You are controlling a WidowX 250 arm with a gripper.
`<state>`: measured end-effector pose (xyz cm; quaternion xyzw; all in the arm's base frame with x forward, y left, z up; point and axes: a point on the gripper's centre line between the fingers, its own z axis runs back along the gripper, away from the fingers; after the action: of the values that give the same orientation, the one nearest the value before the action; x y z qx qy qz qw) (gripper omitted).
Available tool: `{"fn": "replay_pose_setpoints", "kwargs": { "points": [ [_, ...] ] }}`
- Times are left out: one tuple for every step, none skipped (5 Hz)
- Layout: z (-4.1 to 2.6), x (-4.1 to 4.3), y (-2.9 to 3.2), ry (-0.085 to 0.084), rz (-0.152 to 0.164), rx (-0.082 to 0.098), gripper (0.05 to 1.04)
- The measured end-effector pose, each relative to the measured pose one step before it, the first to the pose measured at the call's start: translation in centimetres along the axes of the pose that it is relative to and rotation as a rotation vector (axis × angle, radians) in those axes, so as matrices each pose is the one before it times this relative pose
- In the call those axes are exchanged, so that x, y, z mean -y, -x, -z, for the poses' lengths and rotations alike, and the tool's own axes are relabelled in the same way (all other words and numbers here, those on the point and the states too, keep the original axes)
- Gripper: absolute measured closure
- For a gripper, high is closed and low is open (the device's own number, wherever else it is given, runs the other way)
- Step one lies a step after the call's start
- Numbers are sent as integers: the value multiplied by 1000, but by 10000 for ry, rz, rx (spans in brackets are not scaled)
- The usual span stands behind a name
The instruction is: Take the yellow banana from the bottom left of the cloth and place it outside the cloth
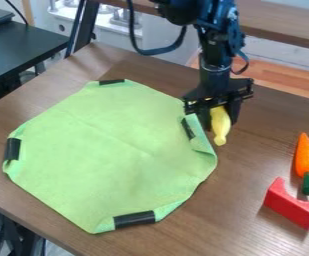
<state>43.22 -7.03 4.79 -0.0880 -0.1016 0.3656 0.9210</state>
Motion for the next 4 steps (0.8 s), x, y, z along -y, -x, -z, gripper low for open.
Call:
{"fn": "replay_pose_setpoints", "kwargs": {
  "points": [
    [1056,1302,-211,-147,-48,89,525],
    [798,1085,-207,-83,-37,52,525],
    [654,1017,-387,-103,-177,118,525],
    [1153,1146,-334,-106,-63,24,456]
  ]
}}
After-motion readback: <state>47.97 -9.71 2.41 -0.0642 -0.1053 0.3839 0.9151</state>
